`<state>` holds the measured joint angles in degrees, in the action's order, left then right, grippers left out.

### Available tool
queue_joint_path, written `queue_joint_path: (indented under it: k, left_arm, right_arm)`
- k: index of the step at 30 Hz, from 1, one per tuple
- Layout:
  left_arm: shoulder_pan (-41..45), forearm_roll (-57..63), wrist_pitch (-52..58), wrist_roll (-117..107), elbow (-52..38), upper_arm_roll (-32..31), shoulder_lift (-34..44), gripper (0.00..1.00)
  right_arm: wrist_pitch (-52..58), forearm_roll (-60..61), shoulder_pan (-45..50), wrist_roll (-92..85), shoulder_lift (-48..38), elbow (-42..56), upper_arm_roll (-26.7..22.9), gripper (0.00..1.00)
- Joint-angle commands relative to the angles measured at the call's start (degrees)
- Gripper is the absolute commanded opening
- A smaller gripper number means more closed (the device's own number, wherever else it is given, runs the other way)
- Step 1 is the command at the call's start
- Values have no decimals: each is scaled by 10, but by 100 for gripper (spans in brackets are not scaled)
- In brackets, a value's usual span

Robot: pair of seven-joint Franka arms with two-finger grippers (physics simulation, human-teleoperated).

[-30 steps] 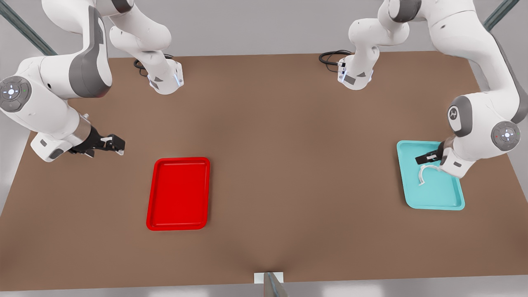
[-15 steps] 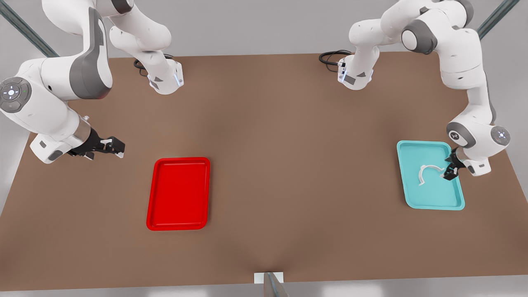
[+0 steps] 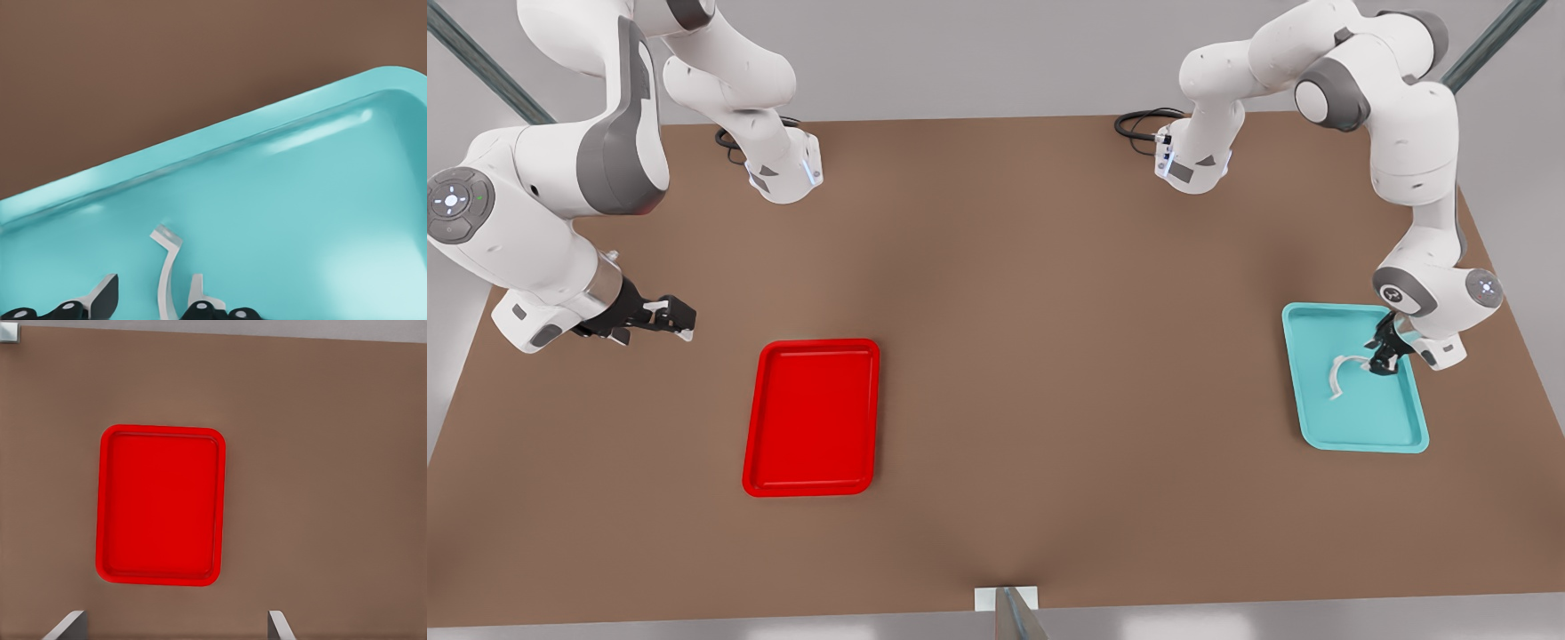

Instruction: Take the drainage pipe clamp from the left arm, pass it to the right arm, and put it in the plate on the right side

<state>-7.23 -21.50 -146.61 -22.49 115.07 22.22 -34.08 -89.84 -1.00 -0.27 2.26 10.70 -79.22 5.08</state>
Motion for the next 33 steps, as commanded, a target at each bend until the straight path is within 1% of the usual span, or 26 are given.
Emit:
queue_joint_path:
  k: [1, 6, 20, 21, 23, 25, 27, 31, 33]
  left_arm:
    - [-2, 1, -3, 17, -1, 0, -1, 61]
    - [-2, 1, -3, 21, -4, -1, -4, 46]
    - [-2, -1, -3, 15, 0, -4, -8, 44]
    - [-2, -1, 2, 15, 0, -4, -8, 41]
    - [-2, -1, 3, 15, 0, -4, -8, 31]
    - [-2, -1, 3, 15, 0, -4, -8, 29]
    - [-2, -1, 3, 15, 0, -4, -8, 21]
    - [-2, -1, 4, 17, -2, -4, -6, 21]
    - [-1, -1, 31, 15, -10, -4, 1, 21]
  right_arm:
    - [0, 0, -1, 1, -1, 0, 0, 100]
    - [0, 0, -3, 1, -1, 0, 0, 100]
    - [0, 0, -5, 1, 1, 0, 0, 100]
    - [0, 0, -5, 1, 1, 0, 0, 100]
    - [0, -1, -5, 1, 2, 0, 0, 100]
    - [1, 0, -5, 1, 2, -1, 0, 100]
    - [1, -1, -5, 1, 2, -1, 0, 100]
    - [1, -1, -5, 1, 2, 0, 0, 100]
    - [1, -1, -5, 1, 2, 0, 0, 100]
